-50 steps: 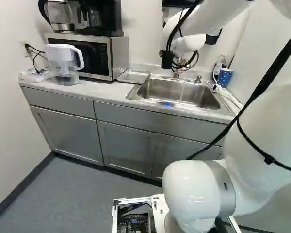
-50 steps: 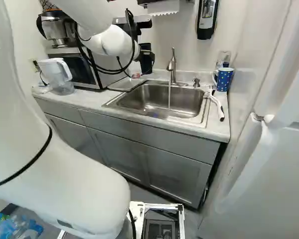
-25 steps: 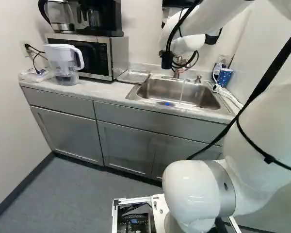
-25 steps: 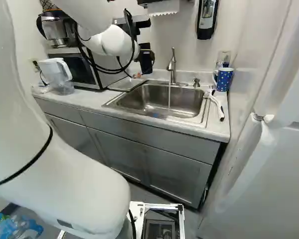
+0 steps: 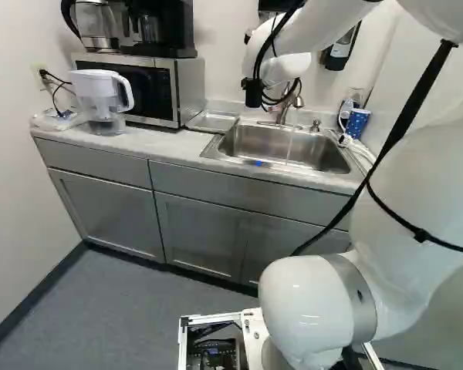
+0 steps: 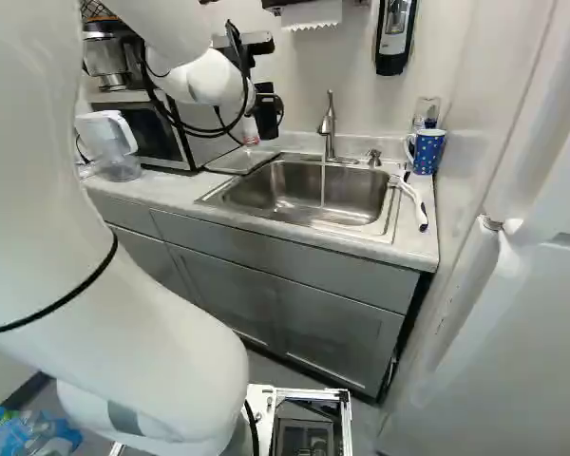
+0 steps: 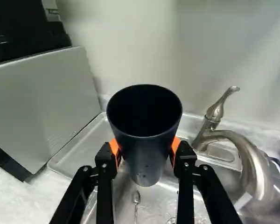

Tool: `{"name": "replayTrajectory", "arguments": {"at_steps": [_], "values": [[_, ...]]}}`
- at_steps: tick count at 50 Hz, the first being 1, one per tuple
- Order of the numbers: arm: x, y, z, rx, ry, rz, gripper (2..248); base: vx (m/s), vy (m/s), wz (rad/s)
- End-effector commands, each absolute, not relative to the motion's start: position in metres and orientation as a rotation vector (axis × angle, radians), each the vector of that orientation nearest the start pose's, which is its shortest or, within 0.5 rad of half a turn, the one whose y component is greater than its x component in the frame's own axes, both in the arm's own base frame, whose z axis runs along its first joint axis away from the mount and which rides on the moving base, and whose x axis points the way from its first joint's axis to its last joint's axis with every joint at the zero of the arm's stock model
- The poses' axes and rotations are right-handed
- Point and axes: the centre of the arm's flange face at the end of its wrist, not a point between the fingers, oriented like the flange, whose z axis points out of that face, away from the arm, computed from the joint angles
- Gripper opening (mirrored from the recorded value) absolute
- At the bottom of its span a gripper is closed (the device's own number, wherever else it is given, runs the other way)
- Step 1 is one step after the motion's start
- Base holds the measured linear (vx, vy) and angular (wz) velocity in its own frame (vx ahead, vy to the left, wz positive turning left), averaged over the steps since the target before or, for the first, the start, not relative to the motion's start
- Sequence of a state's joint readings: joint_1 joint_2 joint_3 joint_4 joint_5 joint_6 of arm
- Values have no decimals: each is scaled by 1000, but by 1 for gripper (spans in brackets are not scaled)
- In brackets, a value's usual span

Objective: Rinse the cup and place it in the tray

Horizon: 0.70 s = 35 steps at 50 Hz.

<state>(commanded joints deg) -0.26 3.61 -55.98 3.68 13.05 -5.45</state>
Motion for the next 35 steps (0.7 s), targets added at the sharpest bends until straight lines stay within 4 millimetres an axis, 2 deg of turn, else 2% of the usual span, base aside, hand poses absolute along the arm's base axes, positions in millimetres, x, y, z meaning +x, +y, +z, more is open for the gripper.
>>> {"name": "replayTrajectory", "arguments": {"at_steps": [35], "values": [[544,48,640,-2509,-140,-1845,122,0,0,0]]}}
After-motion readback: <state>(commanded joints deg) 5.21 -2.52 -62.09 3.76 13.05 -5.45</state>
